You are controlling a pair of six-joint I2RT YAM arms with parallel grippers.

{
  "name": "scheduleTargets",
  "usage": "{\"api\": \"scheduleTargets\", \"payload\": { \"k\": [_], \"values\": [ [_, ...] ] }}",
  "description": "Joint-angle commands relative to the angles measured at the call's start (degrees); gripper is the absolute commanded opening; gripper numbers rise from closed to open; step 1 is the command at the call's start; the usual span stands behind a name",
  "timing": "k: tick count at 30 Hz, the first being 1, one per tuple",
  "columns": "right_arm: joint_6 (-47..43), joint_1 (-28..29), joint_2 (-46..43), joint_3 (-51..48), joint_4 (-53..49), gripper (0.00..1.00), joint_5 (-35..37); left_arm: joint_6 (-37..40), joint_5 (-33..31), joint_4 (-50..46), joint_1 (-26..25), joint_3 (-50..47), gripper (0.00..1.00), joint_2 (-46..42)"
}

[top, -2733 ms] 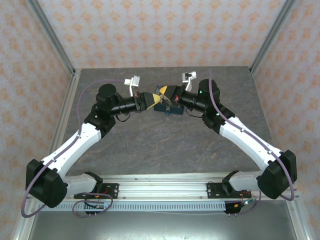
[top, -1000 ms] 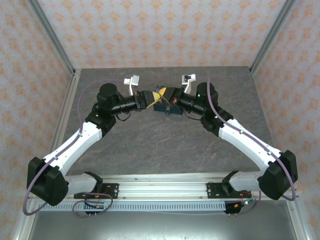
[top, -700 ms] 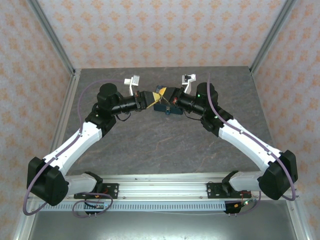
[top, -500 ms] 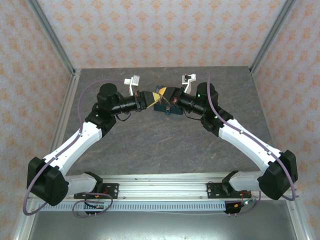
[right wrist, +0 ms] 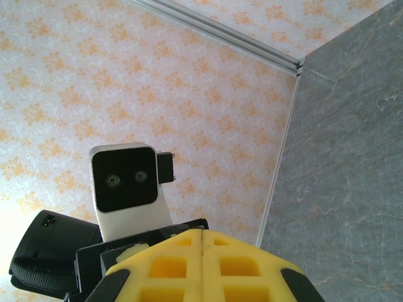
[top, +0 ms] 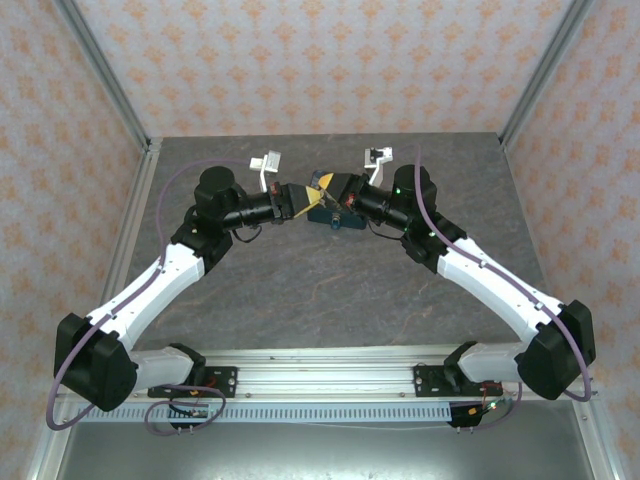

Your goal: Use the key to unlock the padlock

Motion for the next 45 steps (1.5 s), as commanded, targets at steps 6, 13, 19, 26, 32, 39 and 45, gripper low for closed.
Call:
{"api": "scheduleTargets", "payload": {
  "k": [6,13,19,26,32,39,45],
  "values": [
    [0.12,0.85,-0.81,-0.61,2.86,0.00,1.08,0.09,1.64,1.19,-0.07,0.25,0.00,-0.47],
    [-0.26,1.93,-0.61,-0.90,2.73,0.00,1.30,1.08,1.05,-0.04,0.02,0.76,0.01,-1.00],
    [-0.09,2.37,-0.68,-1.12,3.18,0.00,2.04,0.53,1.07,0.30,0.02,0.89,0.18,-0.87],
    [0.00,2.55,-0.75,-1.40,3.44,0.00,2.72,0.60,1.46,0.09,0.13,0.69,0.07,-0.87],
    [0.00,2.55,-1.75,-2.10,3.31,0.00,4.81,0.32,1.11,-0.04,0.89,-0.03,0.15,-1.36],
    [0.17,2.56,-1.94,-2.19,3.18,0.00,5.24,-0.58,1.10,0.62,1.25,-0.13,0.15,-1.34],
    [0.26,2.64,-1.95,-2.10,2.91,0.00,5.06,-0.79,1.49,1.41,1.29,-0.18,0.10,-1.72]
  ]
}}
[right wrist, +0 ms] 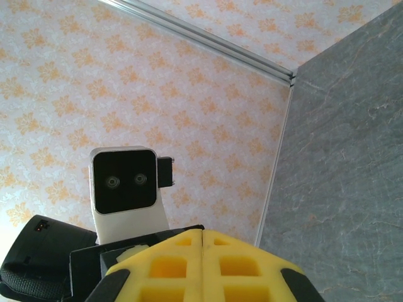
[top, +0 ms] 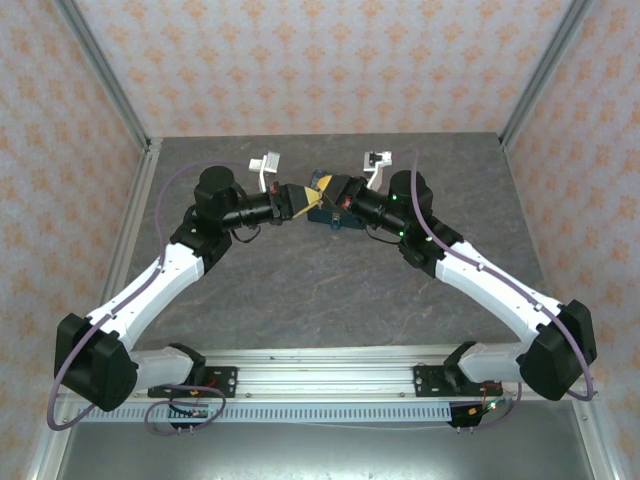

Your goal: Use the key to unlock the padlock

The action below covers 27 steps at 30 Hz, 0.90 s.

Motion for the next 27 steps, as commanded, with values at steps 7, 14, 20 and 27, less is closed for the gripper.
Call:
{"api": "scheduleTargets", "payload": {
  "k": [7,14,20,27],
  "values": [
    [0.33,0.74,-1.01,-0.50,1.66,0.00,-0.43,0.13,1.49,3.05,0.76,-0.31,0.00,-2.18],
    [-0.07,0.83,-1.73,-1.39,-0.39,0.14,0.70,4.53,0.53,-2.50,0.84,0.48,0.00,-3.75],
    [-4.64,0.73,-4.47,0.61,-12.37,0.61,7.63,11.53,-1.69,-13.08,3.71,0.56,0.00,-5.55],
    [-6.70,-0.06,-5.92,4.50,-35.81,0.64,22.15,27.42,-5.87,-32.01,7.58,4.51,0.00,-5.95]
  ]
}}
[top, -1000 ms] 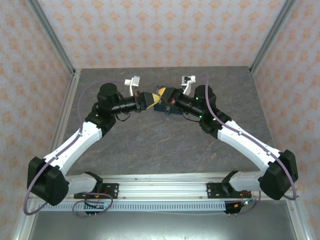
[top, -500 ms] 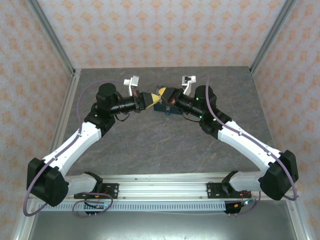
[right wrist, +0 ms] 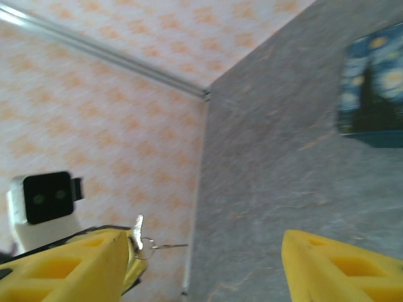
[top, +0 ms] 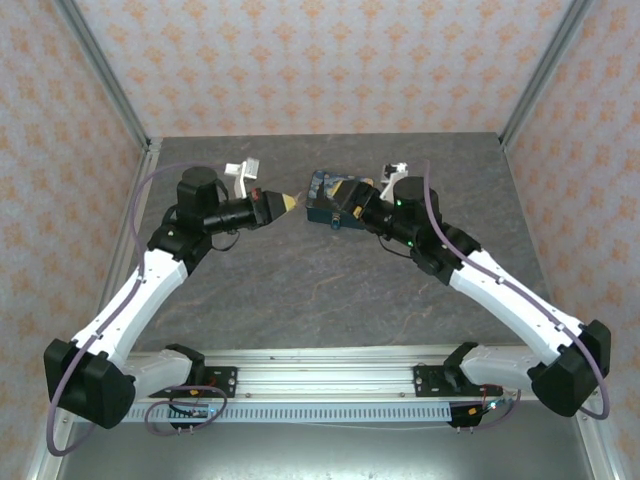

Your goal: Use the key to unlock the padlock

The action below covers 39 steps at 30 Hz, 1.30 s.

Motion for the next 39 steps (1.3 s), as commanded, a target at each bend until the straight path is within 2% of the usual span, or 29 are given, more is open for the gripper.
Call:
{"api": "scheduleTargets", "payload": {
  "k": [1,7,11,18,31,39],
  "values": [
    [-3.60,-0.36,0.94,3.30,-16.07,0.62,9.81,12.50,-3.30,-12.32,1.18,3.66,0.00,-0.15],
    [-7.96,1.56,14.42,7.50,-24.41,0.59,15.59,15.84,-6.34,-13.80,2.85,4.19,0.00,4.06],
    [-9.94,3.11,23.51,10.27,-22.10,0.59,18.34,16.50,-6.83,-11.16,3.07,3.08,0.00,6.33],
    [-12.65,3.16,36.62,13.80,-15.16,0.59,19.89,23.06,-5.63,-3.71,3.07,-3.23,0.00,7.77],
    [-12.36,3.16,47.16,18.22,-11.89,0.51,27.78,24.67,-9.38,-0.28,3.07,-12.18,0.00,5.68],
    [-12.43,3.07,50.35,18.54,-10.10,0.49,28.31,25.03,-10.39,-0.01,3.07,-15.20,0.00,2.72]
  ]
}}
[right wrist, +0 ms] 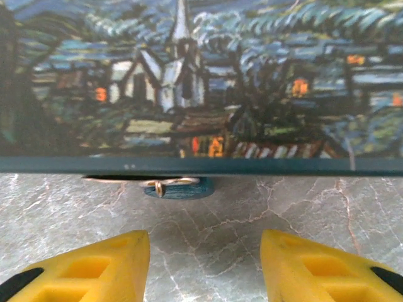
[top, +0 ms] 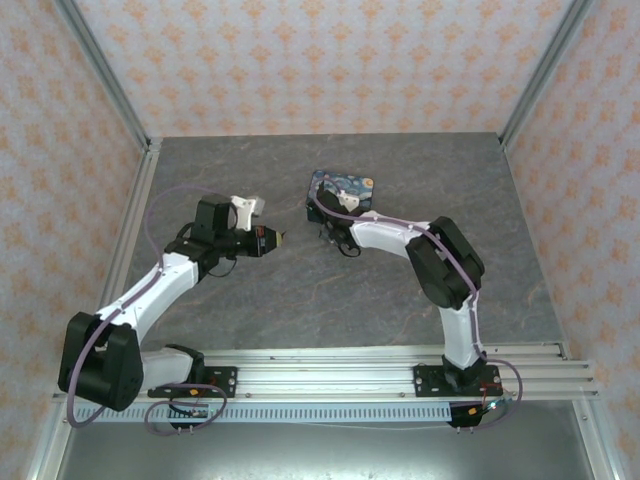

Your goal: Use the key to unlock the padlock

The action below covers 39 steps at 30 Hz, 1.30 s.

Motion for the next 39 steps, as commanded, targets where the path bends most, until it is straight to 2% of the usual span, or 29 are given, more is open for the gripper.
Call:
{"api": "scheduleTargets", "payload": {
  "k": [1,21,29,34,39],
  "values": [
    [-0.45,-0.12,1.32,1.43,1.44,0.49,3.10,1.42,-1.40,2.20,0.40,-1.61,0.00,-2.34],
    [-2.70,-2.47,6.33,6.52,1.20,0.48,2.23,0.08,-2.64,4.55,0.36,-4.85,0.00,-2.96],
    [-6.67,-3.46,6.74,7.47,1.78,0.21,1.05,0.42,-2.91,6.38,0.39,-7.21,0.00,-4.82],
    [-10.03,-3.72,4.58,7.00,1.25,0.13,-1.52,2.25,-3.68,6.04,0.36,-8.77,0.00,-7.45],
    [-13.52,-3.74,0.89,5.56,-0.14,0.06,-8.25,7.67,-1.94,1.48,0.39,-8.64,0.00,-8.17]
  ]
}}
